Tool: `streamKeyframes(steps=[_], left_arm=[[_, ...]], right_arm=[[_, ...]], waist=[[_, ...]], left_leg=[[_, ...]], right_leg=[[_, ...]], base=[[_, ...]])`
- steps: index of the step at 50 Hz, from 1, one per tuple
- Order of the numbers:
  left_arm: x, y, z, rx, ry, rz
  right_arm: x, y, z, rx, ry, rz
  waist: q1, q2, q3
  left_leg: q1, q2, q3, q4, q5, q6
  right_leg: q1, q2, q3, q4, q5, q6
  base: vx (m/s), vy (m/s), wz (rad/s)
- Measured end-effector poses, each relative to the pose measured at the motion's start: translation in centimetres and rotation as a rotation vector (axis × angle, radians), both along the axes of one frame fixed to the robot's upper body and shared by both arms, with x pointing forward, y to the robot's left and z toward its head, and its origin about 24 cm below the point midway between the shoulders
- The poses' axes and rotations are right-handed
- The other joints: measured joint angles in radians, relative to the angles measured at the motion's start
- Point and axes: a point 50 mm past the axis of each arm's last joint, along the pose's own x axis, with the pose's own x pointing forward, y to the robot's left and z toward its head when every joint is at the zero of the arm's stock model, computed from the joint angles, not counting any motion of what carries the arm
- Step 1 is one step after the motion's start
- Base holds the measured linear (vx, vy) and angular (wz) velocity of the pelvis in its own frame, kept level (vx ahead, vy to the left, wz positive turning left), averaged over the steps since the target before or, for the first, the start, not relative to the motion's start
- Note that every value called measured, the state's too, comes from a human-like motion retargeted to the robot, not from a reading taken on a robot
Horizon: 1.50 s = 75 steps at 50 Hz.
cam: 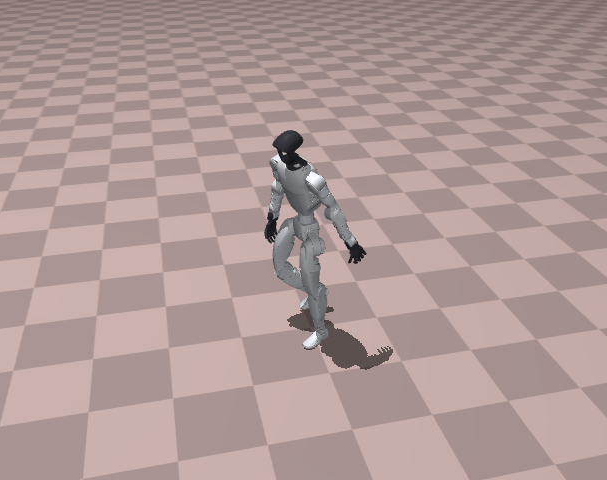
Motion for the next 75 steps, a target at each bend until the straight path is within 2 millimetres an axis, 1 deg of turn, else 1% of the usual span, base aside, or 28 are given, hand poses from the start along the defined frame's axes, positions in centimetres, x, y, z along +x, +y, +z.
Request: streamKeyframes(steps=[5, 9, 12, 15, 18, 19, 20, 22, 23, 24, 25, 26, 28, 30, 32, 33, 35, 38, 42, 45, 50, 56, 60, 63, 65, 67, 70, 75], left_arm=[[16.3, -0.1, 2.1, 0.211, -0.632, 0.105], [27.8, -4.3, 9.2, 0.093, -1.221, 0.106], [31.9, -7.8, 15.3, -0.075, -1.540, -0.016], [33.2, -9.9, 19.0, -0.284, -1.717, 0.080], [32.6, -9.9, 18.5, -0.380, -1.713, 0.335], [32.1, -9.7, 17.9, -0.435, -1.691, 0.590], [31.5, -9.4, 17.0, -0.490, -1.633, 0.932], [29.6, -8.4, 13.6, -0.373, -1.500, 0.832], [28.6, -8.8, 11.9, -0.491, -1.376, 1.179], [27.3, -7.7, 10.3, -0.340, -1.346, 1.050], [25.6, -5.8, 8.7, -0.076, -1.314, 0.677], [22.9, -4.9, 6.5, 0.050, -1.173, 0.494], [17.6, -3.3, 3.1, 0.189, -0.898, 0.286], [14.2, -2.3, 1.3, 0.241, -0.721, 0.317], [8.3, -1.2, -0.1, 0.271, -0.473, 0.221], [7.0, -0.9, -0.3, 0.273, -0.422, 0.275], [2.5, -0.3, -0.3, 0.283, -0.240, 0.194], [0.0, 0.2, 0.0, 0.302, -0.141, 0.235], [-0.1, 0.6, 0.1, 0.247, -0.096, 0.168], [3.4, 1.5, 0.3, 0.217, -0.186, 0.097], [13.7, 0.3, 1.6, 0.122, -0.573, 0.084], [23.6, -4.9, 6.3, -0.027, -1.046, -0.045], [26.4, -8.0, 9.0, -0.154, -1.239, -0.088], [25.9, -8.9, 9.0, -0.202, -1.277, -0.073], [26.0, -9.1, 8.9, -0.254, -1.337, 0.439], [23.6, -8.3, 6.7, -0.145, -1.201, 0.104], [20.2, -7.1, 4.0, -0.011, -1.048, 0.232], [13.2, -5.0, 0.6, 0.174, -0.729, 0.275]], right_arm=[[-1.2, -0.7, -0.3, -0.016, 0.066, 0.077], [-0.3, -2.3, 0.1, -0.100, 0.084, 0.124], [-0.1, -3.5, 0.5, -0.156, 0.079, 0.105], [1.1, -5.0, 1.2, -0.239, 0.053, 0.093], [2.8, -6.6, 2.3, -0.300, 0.040, 0.042], [3.5, -7.2, 2.8, -0.337, 0.036, 0.011], [4.3, -7.8, 3.4, -0.381, 0.031, -0.026], [5.8, -8.5, 4.3, -0.399, 0.020, -0.043], [6.8, -8.6, 4.8, -0.404, 0.009, -0.074], [7.8, -8.6, 5.4, -0.420, -0.036, -0.088], [8.9, -8.7, 6.0, -0.440, -0.097, -0.094], [9.0, -8.7, 6.1, -0.451, -0.143, -0.127], [9.9, -8.3, 6.5, -0.437, -0.241, -0.177], [12.1, -7.1, 7.5, -0.383, -0.362, -0.178], [11.6, -6.6, 7.3, -0.308, -0.421, -0.226], [12.1, -6.1, 7.5, -0.285, -0.447, -0.203], [11.2, -5.9, 6.9, -0.218, -0.445, -0.211], [9.9, -5.5, 5.8, -0.205, -0.378, -0.159], [5.0, -5.5, 3.1, -0.182, -0.178, -0.123], [0.4, -4.8, 1.0, -0.153, 0.012, -0.074], [-6.2, -2.1, -1.0, -0.027, 0.271, 0.102], [-8.5, 0.0, -1.6, 0.071, 0.362, 0.230], [-7.0, -0.3, -1.5, 0.016, 0.353, 0.299], [-5.2, -1.8, -1.0, -0.075, 0.329, 0.311], [-2.4, -3.8, 0.0, -0.206, 0.289, 0.264], [-0.8, -5.9, 1.1, -0.283, 0.264, 0.234], [3.1, -8.8, 3.5, -0.469, 0.213, 0.179], [11.1, -11.8, 9.3, -0.638, -0.055, -0.049]], waist=[[-0.084, 0.002, -0.031], [-0.187, -0.004, -0.021], [-0.208, -0.014, -0.026], [-0.171, 0.016, -0.041], [-0.123, 0.031, -0.035], [-0.098, 0.030, -0.025], [-0.072, 0.027, -0.012], [-0.034, 0.007, -0.015], [-0.016, -0.010, -0.021], [-0.008, -0.025, -0.033], [-0.004, -0.040, -0.047], [-0.020, -0.023, -0.046], [-0.023, -0.011, -0.046], [-0.006, -0.019, -0.060], [-0.032, 0.016, -0.051], [-0.032, 0.025, -0.061], [-0.060, 0.044, -0.060], [-0.062, 0.052, -0.059], [-0.074, 0.093, -0.018], [-0.059, 0.077, 0.000], [-0.073, 0.089, -0.035], [-0.171, 0.103, -0.050], [-0.238, 0.077, -0.021], [-0.237, 0.082, 0.004], [-0.202, 0.105, 0.020], [-0.175, 0.131, 0.030], [-0.097, 0.145, 0.042], [-0.086, 0.101, 0.067]], left_leg=[[-0.044, -0.027, -0.182, 0.071, -0.026, 0.037], [0.001, -0.083, -0.350, 0.048, -0.034, 0.023], [0.049, -0.113, -0.432, 0.032, -0.052, -0.001], [0.102, -0.092, -0.467, -0.038, -0.038, -0.005], [0.104, -0.093, -0.482, -0.001, -0.032, 0.028], [0.097, -0.098, -0.471, 0.031, -0.033, 0.038], [0.086, -0.105, -0.455, 0.068, -0.034, 0.047], [0.012, -0.120, -0.379, 0.191, -0.051, 0.064], [-0.046, -0.121, -0.323, 0.258, -0.066, 0.063], [-0.094, -0.116, -0.259, 0.302, -0.077, 0.066], [-0.137, -0.109, -0.193, 0.333, -0.087, 0.069], [-0.168, -0.066, -0.134, 0.425, -0.133, 0.070], [-0.178, -0.030, -0.018, 0.410, -0.151, 0.055], [-0.142, -0.074, 0.068, 0.100, -0.025, 0.070], [-0.164, -0.022, 0.158, 0.116, -0.025, -0.004], [-0.158, -0.037, 0.195, -0.024, 0.056, 0.012], [-0.185, -0.003, 0.298, 0.011, 0.059, -0.042], [-0.158, -0.022, 0.300, -0.087, 0.102, 0.011], [-0.108, 0.019, 0.164, -0.001, 0.018, 0.009], [-0.110, 0.000, 0.072, 0.080, -0.048, 0.006], [-0.071, -0.050, -0.167, -0.024, 0.006, 0.046], [-0.047, -0.084, -0.465, -0.035, 0.026, 0.009], [0.033, -0.141, -0.650, -0.105, 0.049, 0.009], [0.093, -0.156, -0.736, -0.108, 0.019, 0.016], [0.115, -0.146, -0.759, -0.108, -0.006, 0.029], [0.137, -0.146, -0.758, -0.070, -0.034, 0.012], [0.134, -0.143, -0.630, -0.012, -0.050, 0.027], [-0.032, -0.137, -0.136, 0.277, -0.131, 0.023]], right_leg=[[-0.054, 0.007, -0.041, -0.295, -0.033, 0.010], [0.022, -0.003, 0.036, -0.776, 0.158, 0.107], [0.039, -0.039, 0.130, -0.866, 0.194, 0.185], [0.058, -0.035, 0.094, -0.828, 0.121, 0.202], [0.126, -0.039, 0.053, -0.880, 0.109, 0.175], [0.139, -0.043, 0.051, -0.883, 0.105, 0.169], [0.150, -0.049, 0.053, -0.886, 0.102, 0.165], [0.148, -0.073, 0.053, -0.891, 0.105, 0.165], [0.131, -0.086, 0.049, -0.893, 0.107, 0.167], [0.119, -0.098, 0.038, -0.895, 0.109, 0.170], [0.109, -0.110, 0.025, -0.898, 0.112, 0.172], [0.128, -0.106, -0.017, -0.848, 0.072, 0.148], [0.142, -0.105, -0.062, -0.783, 0.038, 0.135], [0.153, -0.091, -0.082, -0.845, 0.080, 0.139], [0.188, -0.076, -0.152, -0.737, 0.015, 0.108], [0.206, -0.048, -0.172, -0.783, 0.038, 0.107], [0.246, -0.038, -0.241, -0.732, 0.009, 0.083], [0.247, -0.028, -0.288, -0.655, 0.023, 0.053], [0.210, -0.059, -0.311, -0.331, 0.078, -0.019], [0.035, -0.075, -0.155, 0.006, 0.109, -0.026], [-0.080, 0.037, -0.036, -0.020, 0.019, 0.013], [-0.052, 0.048, -0.052, -0.491, 0.015, 0.005], [0.018, 0.025, 0.068, -0.920, 0.188, 0.138], [0.060, 0.001, 0.108, -1.036, 0.318, 0.242], [0.080, -0.001, 0.072, -1.039, 0.304, 0.237], [0.107, -0.003, 0.043, -0.991, 0.248, 0.245], [0.109, 0.008, 0.030, -0.915, 0.171, 0.249], [0.154, -0.104, -0.070, -0.883, 0.101, 0.249]], base=[[0.38, 0.06, 1.89], [0.41, -0.07, 2.24], [0.43, -0.13, 1.56], [0.38, -0.17, 0.60], [0.36, -0.18, 0.29], [0.34, -0.19, -0.03], [0.32, -0.18, -0.05], [0.29, -0.15, 0.11], [0.27, -0.10, 0.43], [0.27, -0.07, 0.67], [0.33, -0.03, 1.10], [0.38, 0.00, 1.31], [0.38, 0.04, 1.09], [0.32, 0.07, 0.80], [0.38, 0.10, 1.25], [0.36, 0.12, 1.27], [0.37, 0.14, 1.38], [0.35, 0.17, 1.15], [0.40, 0.20, 1.52], [0.37, 0.13, 1.74], [0.35, 0.07, 2.18], [0.34, -0.02, 2.65], [0.35, -0.12, 2.50], [0.36, -0.15, 1.53], [0.33, -0.16, 0.59], [0.32, -0.15, 0.39], [0.29, -0.24, 0.00], [0.25, -0.06, 1.14]])
